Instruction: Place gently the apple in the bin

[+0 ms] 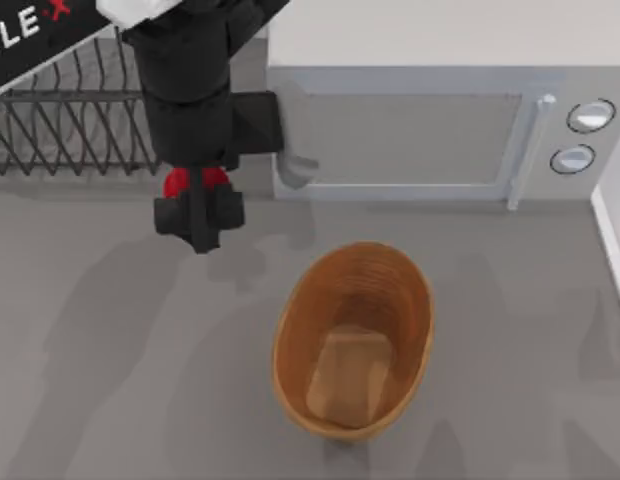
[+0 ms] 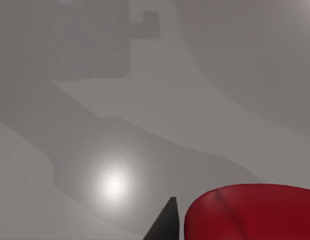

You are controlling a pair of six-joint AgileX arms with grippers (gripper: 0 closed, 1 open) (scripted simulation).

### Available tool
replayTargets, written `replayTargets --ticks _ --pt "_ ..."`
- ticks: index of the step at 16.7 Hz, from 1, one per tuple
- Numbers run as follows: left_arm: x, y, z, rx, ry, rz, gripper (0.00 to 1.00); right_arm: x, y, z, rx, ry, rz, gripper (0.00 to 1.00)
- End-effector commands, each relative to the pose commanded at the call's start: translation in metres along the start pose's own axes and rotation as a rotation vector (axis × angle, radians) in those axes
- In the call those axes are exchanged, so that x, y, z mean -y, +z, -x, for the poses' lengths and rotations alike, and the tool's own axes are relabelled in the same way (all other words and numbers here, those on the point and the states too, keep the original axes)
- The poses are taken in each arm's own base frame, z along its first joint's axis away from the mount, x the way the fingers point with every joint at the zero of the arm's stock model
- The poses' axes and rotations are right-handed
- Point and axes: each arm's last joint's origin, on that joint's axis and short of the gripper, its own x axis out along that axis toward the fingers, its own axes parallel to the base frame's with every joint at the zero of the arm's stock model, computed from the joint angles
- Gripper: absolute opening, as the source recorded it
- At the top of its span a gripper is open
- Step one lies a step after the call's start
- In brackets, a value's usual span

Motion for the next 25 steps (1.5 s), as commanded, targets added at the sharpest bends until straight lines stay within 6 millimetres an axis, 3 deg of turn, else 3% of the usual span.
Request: replayTargets --ticks 3,5,7,14,21,25 --pt "0.049 0.071 0.003 -0.016 0.032 -0.126 0.0 0.0 0.0 0.0 0.0 0.0 0.0 1.0" --pt "0.076 0.099 0.005 -0.018 0.055 -0.172 0.0 0.0 0.0 0.0 0.0 0.0 0.0 1.0" --pt "0.092 0.114 0.007 -0.016 0.072 -0.193 0.0 0.0 0.0 0.0 0.0 0.0 0.0 1.0" --pt "0.094 0.116 0.005 -0.012 0.08 -0.193 0.0 0.0 0.0 0.0 0.0 0.0 0.0 1.0" --pt "0.09 0.117 -0.053 -0.015 0.078 -0.195 0.0 0.0 0.0 0.0 0.0 0.0 0.0 1.0" --pt "0.091 0.117 -0.063 -0.016 0.076 -0.198 0.0 0.0 0.0 0.0 0.0 0.0 0.0 1.0"
